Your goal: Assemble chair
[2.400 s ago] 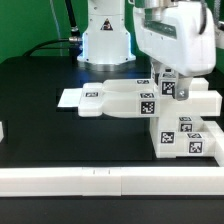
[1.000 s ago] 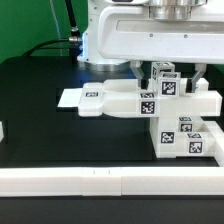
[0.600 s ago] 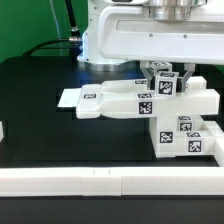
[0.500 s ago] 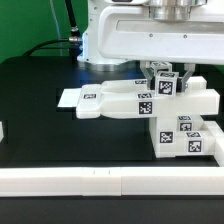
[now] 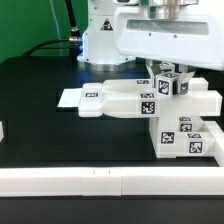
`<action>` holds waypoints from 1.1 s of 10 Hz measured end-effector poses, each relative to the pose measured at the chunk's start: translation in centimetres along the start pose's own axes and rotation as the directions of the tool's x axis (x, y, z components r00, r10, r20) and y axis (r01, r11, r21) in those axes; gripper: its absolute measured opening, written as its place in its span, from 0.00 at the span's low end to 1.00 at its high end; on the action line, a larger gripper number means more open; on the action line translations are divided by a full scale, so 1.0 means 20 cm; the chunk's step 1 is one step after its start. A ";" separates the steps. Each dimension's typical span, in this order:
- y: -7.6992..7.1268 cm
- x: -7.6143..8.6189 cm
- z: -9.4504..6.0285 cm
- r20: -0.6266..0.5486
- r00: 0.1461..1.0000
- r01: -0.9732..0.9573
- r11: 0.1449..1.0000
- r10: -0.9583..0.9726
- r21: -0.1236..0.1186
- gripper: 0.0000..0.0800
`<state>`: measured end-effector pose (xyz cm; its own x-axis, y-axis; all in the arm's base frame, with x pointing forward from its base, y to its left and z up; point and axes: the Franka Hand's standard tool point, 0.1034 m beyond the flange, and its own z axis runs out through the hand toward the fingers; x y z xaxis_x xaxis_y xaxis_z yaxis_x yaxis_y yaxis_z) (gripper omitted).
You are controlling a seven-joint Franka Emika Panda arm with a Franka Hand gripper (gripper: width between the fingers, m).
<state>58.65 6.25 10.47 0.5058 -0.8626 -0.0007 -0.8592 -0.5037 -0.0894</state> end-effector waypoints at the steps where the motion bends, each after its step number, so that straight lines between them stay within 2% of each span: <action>1: -0.01 0.00 0.00 0.002 0.994 -0.110 0.994 0.110 0.013 0.34; 6: -0.01 0.01 0.00 0.011 0.938 -0.347 0.938 0.346 0.015 0.34; 8: 0.00 0.00 0.00 0.022 0.836 -0.549 0.836 0.548 0.013 0.34; 11: -0.01 0.00 0.00 0.042 0.664 -0.748 0.664 0.746 0.019 0.34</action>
Offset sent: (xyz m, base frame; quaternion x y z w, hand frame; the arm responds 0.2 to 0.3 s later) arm 0.0000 0.0000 0.0000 0.0000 0.0000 0.1296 0.9916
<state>58.78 6.24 10.47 -0.3022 -0.9469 -0.1095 -0.9471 0.3113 -0.0778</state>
